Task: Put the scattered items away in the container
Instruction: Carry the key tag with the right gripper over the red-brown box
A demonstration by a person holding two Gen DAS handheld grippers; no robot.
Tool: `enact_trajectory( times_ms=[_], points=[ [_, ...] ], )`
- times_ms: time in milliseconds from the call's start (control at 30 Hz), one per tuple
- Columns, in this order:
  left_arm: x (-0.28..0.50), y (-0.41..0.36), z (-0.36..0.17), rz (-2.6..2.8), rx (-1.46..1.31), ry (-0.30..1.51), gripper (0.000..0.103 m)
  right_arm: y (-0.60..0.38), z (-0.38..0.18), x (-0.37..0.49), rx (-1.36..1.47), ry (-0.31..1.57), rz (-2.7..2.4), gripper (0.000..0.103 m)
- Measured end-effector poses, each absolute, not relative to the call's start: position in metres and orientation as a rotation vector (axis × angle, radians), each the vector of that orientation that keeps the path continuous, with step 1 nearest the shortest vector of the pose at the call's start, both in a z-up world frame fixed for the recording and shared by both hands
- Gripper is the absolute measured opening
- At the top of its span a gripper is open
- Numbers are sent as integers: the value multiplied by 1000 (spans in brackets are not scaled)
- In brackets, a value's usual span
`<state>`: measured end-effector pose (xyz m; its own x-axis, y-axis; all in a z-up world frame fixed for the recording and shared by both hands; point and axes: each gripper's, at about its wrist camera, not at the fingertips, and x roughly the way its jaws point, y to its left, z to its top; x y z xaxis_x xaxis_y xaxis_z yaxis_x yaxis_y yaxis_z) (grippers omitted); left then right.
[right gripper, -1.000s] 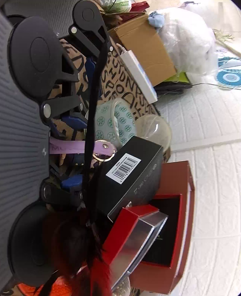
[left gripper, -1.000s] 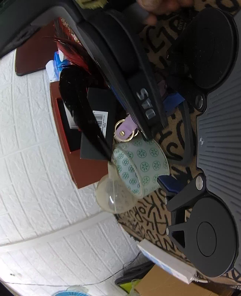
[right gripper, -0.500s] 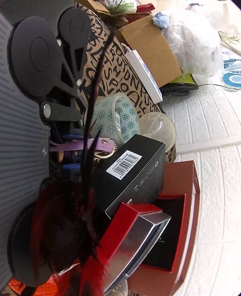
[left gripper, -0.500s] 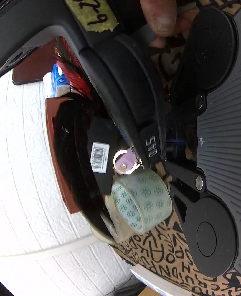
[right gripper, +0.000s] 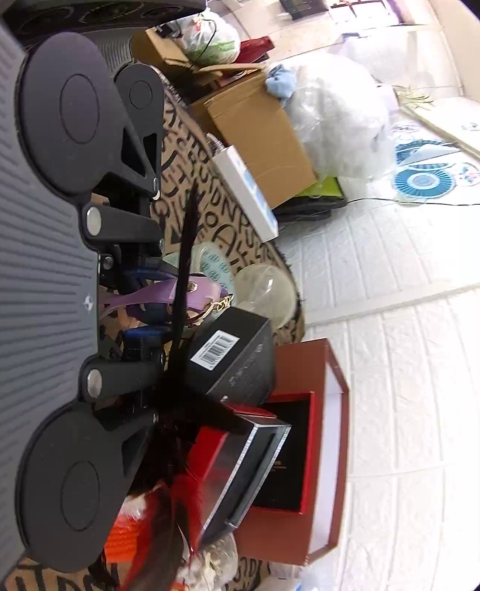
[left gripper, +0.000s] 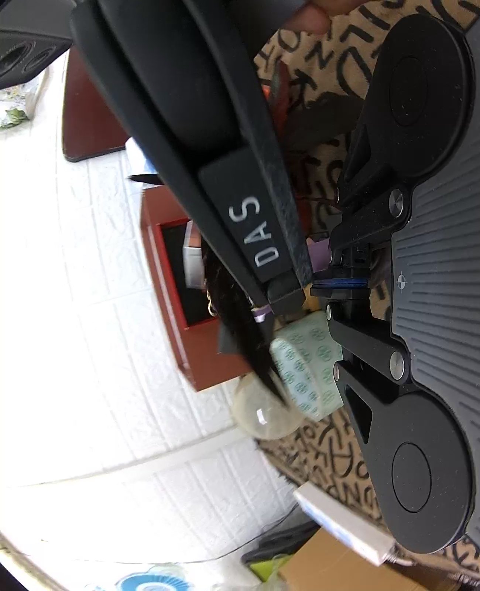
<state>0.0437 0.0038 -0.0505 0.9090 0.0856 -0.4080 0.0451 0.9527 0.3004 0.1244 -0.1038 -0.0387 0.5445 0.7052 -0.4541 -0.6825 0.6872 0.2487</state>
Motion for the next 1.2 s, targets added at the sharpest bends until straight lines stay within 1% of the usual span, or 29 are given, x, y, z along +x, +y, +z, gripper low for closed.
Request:
enact_trajectory(
  times_ms=[167,233,533,700,833,1033,1200],
  points=[
    [37,-4,-31,30,333,380,5,-114,-13,116,75,503,850,25],
    [37,-9,-23,34,344,358,3,-115,-1,114,64,473,856,25],
    [66,-22,15,36,407,283,3,-128,41,135,48,376,839,25],
    [118,-27,38,4,434,268,3,-136,63,181,57,346,798,25],
    [173,-34,45,-21,448,290,3,-143,69,233,74,353,755,25],
    [255,-41,38,-52,428,358,3,-150,59,314,109,414,694,24],
    [311,-43,25,-69,391,453,3,-155,39,370,166,486,672,24]
  ],
)
